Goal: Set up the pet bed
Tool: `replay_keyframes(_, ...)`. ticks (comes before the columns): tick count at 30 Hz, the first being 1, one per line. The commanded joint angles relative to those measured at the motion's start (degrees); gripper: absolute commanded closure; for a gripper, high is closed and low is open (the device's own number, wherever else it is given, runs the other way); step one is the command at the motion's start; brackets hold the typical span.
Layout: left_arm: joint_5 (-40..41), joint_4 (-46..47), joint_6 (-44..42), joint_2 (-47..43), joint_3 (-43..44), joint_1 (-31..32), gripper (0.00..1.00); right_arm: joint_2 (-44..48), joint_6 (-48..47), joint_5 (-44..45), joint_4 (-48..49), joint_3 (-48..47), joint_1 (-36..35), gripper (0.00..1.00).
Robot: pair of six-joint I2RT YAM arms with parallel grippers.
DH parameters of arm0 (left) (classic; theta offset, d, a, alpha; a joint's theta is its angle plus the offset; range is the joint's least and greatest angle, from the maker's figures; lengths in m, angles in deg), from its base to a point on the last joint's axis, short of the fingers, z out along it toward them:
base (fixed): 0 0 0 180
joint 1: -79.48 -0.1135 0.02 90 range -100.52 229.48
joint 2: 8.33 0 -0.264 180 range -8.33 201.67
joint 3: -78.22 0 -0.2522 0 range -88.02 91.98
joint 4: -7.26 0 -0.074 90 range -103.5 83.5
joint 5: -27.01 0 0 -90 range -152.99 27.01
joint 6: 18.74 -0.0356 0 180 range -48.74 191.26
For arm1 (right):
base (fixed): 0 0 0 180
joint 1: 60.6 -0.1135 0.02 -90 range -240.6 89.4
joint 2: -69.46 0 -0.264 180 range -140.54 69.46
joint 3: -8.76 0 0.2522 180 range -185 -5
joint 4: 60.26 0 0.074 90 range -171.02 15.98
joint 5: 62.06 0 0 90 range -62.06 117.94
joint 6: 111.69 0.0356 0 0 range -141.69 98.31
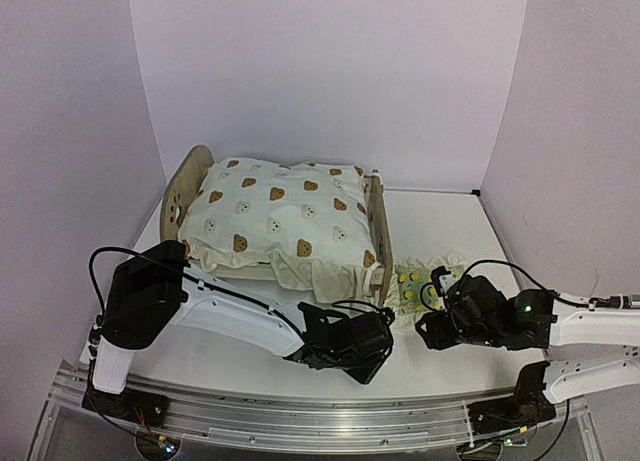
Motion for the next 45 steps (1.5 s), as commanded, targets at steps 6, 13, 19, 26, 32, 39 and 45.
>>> replay_keyframes(6,3.93,3.91,0.18,0.83,0.42,-0.77,0.56,1.95,-0.32,1.59,1.41,1.34,-0.25,0.46)
replay_keyframes(13,4.29,6.03,-0.42,-0.17,-1.27,-0.88,0.57,1.3,-0.36,1.61,1.48,1.03,-0.23,0.45)
replay_keyframes(19,4.1,6.43,-0.38,1.1,-0.73,-1.06,0.48,0.74,-0.42,-0.16,2.66,1.59,-0.19,0.45)
replay_keyframes(26,5.1,5.97,0.57,1.25,-0.66,-1.19,0.41,-0.88,-0.82,-1.37,4.14,1.72,-0.24,0.45)
replay_keyframes(32,6.38,6.34,0.0,2.86,-0.58,-1.16,0.47,-2.64,-0.83,-2.46,6.01,1.73,-0.22,0.45)
replay_keyframes(39,9.55,6.59,0.24,3.15,-3.38,-1.62,0.85,-6.77,0.3,-5.84,9.64,1.8,-0.2,0.46)
replay_keyframes(45,11.56,8.7,0.43,-0.88,-9.88,-2.2,0.92,-12.53,2.08,-6.82,16.95,1.28,-0.19,0.46)
